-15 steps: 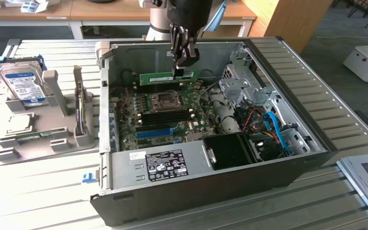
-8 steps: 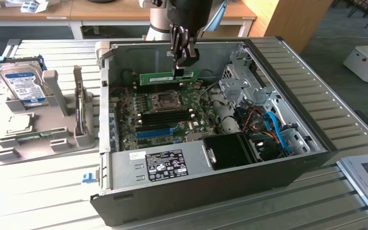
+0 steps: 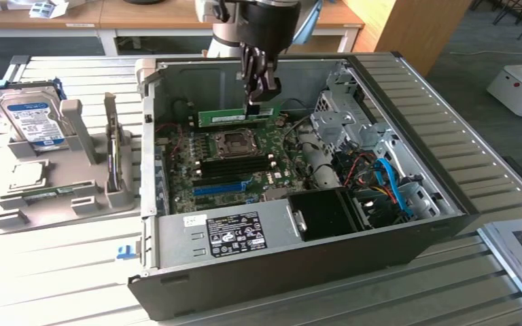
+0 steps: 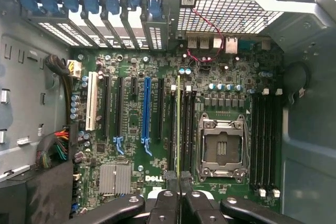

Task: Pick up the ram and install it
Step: 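Insert the ram into the slot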

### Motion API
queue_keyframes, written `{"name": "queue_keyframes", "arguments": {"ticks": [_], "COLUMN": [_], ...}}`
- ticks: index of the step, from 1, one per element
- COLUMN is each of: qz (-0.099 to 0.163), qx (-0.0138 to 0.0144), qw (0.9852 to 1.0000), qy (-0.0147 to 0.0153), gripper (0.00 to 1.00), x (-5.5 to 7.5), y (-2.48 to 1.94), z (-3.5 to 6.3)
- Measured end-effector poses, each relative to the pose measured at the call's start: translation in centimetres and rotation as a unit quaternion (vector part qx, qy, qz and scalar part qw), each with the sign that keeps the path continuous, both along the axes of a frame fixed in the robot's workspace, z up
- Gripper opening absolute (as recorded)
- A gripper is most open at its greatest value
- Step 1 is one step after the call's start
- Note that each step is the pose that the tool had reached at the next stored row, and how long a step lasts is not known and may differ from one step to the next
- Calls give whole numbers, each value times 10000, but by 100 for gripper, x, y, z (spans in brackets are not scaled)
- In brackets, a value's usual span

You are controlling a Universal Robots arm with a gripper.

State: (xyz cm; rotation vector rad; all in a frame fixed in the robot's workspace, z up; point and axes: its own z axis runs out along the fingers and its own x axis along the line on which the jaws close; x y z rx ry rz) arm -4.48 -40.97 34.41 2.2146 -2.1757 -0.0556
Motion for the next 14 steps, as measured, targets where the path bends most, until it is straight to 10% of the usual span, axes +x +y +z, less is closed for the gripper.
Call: {"name": "queue_keyframes", "arguments": {"ticks": [14], "qz": [-3], "qx": [0], "qw": [10000], "qy": [0], "gripper": [12], "x": [0], "y": [0], "z": [-228]}}
